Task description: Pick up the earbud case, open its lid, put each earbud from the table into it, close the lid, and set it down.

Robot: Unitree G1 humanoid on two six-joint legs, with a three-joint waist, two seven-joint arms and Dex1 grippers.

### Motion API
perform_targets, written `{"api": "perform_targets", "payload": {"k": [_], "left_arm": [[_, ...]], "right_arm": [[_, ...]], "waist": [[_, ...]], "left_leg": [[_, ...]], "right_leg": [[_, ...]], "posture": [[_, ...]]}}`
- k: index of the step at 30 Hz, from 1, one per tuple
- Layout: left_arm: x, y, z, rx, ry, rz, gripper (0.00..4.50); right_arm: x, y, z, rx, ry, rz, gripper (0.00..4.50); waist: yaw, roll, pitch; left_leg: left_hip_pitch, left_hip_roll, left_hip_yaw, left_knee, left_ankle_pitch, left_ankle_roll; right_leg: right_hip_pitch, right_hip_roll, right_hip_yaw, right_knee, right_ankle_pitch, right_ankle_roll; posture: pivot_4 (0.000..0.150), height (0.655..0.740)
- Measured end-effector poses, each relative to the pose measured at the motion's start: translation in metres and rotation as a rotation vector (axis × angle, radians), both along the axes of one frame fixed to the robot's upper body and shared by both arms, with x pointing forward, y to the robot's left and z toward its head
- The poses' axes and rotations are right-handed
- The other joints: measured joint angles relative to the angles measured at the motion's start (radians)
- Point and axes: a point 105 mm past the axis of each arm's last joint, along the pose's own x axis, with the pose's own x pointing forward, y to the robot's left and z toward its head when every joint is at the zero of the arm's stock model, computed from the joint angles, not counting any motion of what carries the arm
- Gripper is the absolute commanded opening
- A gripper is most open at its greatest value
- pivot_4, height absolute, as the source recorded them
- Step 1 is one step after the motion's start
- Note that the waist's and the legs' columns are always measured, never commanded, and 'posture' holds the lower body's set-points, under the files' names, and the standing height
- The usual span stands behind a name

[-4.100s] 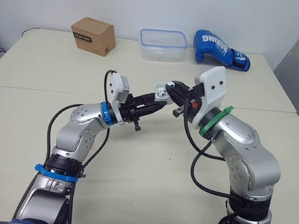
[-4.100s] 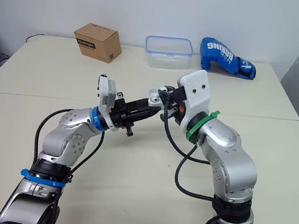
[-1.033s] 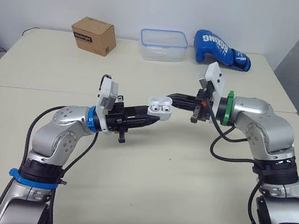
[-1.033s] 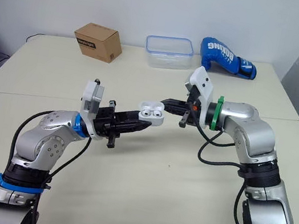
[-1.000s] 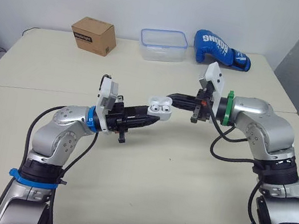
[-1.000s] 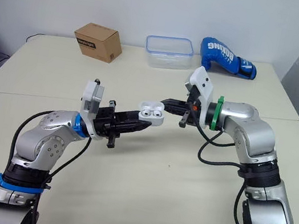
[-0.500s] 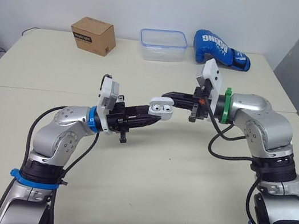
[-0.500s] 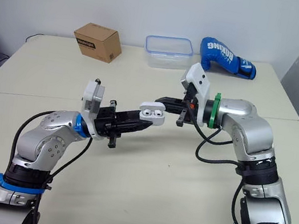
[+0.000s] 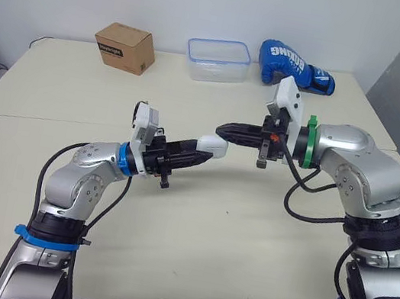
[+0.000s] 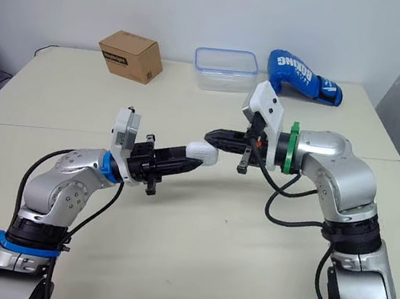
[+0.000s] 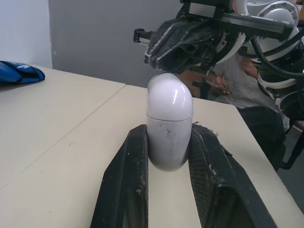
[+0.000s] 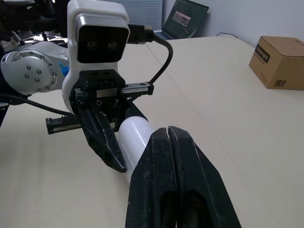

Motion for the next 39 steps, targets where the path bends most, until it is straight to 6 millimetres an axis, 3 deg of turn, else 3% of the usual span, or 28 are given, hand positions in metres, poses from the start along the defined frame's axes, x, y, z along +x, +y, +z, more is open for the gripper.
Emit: {"api": "perform_targets", "payload": {"k": [12,19,23,35,39], "left_arm": [[0.003,0.001,-0.002,0.001,0.02,0.016,0.8],[0.01,0.005,-0.015,0.057,0.156,0.057,0.8],[0.018,0.001,-0.026,0.094,0.288,0.076,0.8],[0.028,-0.011,-0.054,0.084,0.628,0.119,0.8],[0.031,-0.012,-0.08,0.132,0.759,0.18,0.8]], "right_arm": [[-0.007,-0.002,-0.006,-0.049,-0.02,0.013,0.05],[-0.003,-0.061,0.0,-0.282,-0.138,-0.048,0.05],[-0.001,-0.088,-0.024,-0.423,-0.15,-0.061,0.05],[0.003,-0.094,-0.046,-0.498,-0.164,-0.052,0.05],[-0.001,-0.09,-0.05,-0.492,-0.159,-0.035,0.05]], "waist": [[0.001,0.0,0.0],[0.008,0.0,0.0],[0.004,-0.001,0.0],[0.002,-0.001,0.0],[0.003,-0.001,0.0]], "left_leg": [[0.0,0.0,0.0,0.0,0.0,0.0],[0.0,0.0,0.0,0.0,0.0,0.0],[0.0,0.0,0.001,0.0,0.0,0.0],[0.0,0.0,0.0,0.0,0.0,0.0],[0.0,0.0,0.0,0.001,0.0,0.0]], "right_leg": [[0.0,0.0,0.0,0.0,0.0,0.0],[0.001,0.0,0.0,-0.001,0.0,0.0],[0.001,0.0,0.0,0.0,0.0,0.0],[0.001,0.0,0.0,-0.001,0.0,0.0],[0.0,0.0,0.0,0.0,0.0,0.0]], "posture": [[0.15,0.74],[0.15,0.74],[0.15,0.74],[0.15,0.74],[0.15,0.74]]}}
